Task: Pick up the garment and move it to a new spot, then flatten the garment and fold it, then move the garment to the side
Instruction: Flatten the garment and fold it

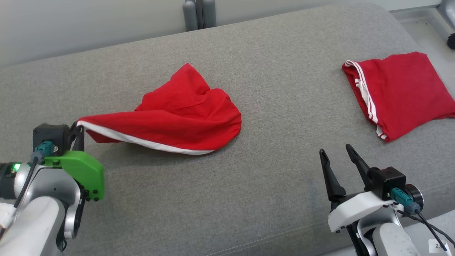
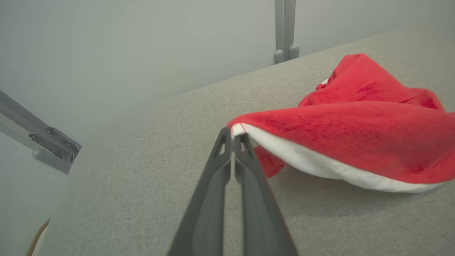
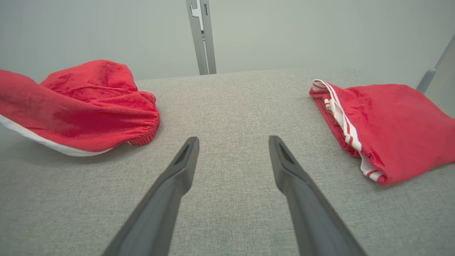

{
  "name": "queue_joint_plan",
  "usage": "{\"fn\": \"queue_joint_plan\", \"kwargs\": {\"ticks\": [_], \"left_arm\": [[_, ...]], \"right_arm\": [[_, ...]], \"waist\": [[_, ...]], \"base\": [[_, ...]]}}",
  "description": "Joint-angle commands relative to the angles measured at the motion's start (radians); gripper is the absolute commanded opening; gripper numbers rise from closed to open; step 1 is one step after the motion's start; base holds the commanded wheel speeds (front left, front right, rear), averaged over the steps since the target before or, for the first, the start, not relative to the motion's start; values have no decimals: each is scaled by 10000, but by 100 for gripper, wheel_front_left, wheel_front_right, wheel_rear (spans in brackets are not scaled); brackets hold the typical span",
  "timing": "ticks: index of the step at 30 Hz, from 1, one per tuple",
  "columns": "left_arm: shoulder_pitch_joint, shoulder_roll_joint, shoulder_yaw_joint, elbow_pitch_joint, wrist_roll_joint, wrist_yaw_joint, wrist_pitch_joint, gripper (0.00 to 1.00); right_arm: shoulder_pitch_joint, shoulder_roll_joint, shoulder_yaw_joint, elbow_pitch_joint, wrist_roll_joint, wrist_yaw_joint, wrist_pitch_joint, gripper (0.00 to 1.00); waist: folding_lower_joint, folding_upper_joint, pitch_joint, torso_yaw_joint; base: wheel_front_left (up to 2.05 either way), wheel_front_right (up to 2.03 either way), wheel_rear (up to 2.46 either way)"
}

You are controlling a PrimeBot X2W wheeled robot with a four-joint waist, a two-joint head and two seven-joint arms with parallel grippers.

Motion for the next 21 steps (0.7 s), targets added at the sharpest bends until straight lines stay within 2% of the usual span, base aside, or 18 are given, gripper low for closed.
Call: {"fn": "queue_joint_plan", "kwargs": {"ticks": [1, 5, 6, 8, 14, 21], "left_arm": [[254, 141, 111, 369, -109, -27, -149, 0], [386, 156, 156, 1318, -127, -113, -573, 0], [401, 116, 124, 1580, -108, -134, -641, 13], [388, -60, 120, 1971, -205, -165, -834, 100], [431, -519, 223, 2788, -479, -110, -1363, 100], [847, -843, 675, 2965, -872, 97, -2202, 100]], "right_arm": [[-78, -8, 13, -70, -89, -2, 29, 100], [-229, -8, 14, -173, -152, -2, 99, 100], [-271, -11, 32, -186, -165, -2, 108, 100], [-315, -11, 40, -195, -184, -2, 109, 100], [-169, -13, 16, -240, -241, -2, 206, 100], [-97, -11, -75, -226, -300, -2, 248, 100]], "waist": [[0, 0, 141, 146], [0, 0, 301, 303], [0, 0, 327, 336], [0, 0, 359, 408], [0, 0, 302, 640], [0, 0, 73, 882]], "base": [[0, 0, 0], [0, 0, 0], [0, 0, 0], [0, 0, 0], [0, 0, 0], [0, 0, 0]]}}
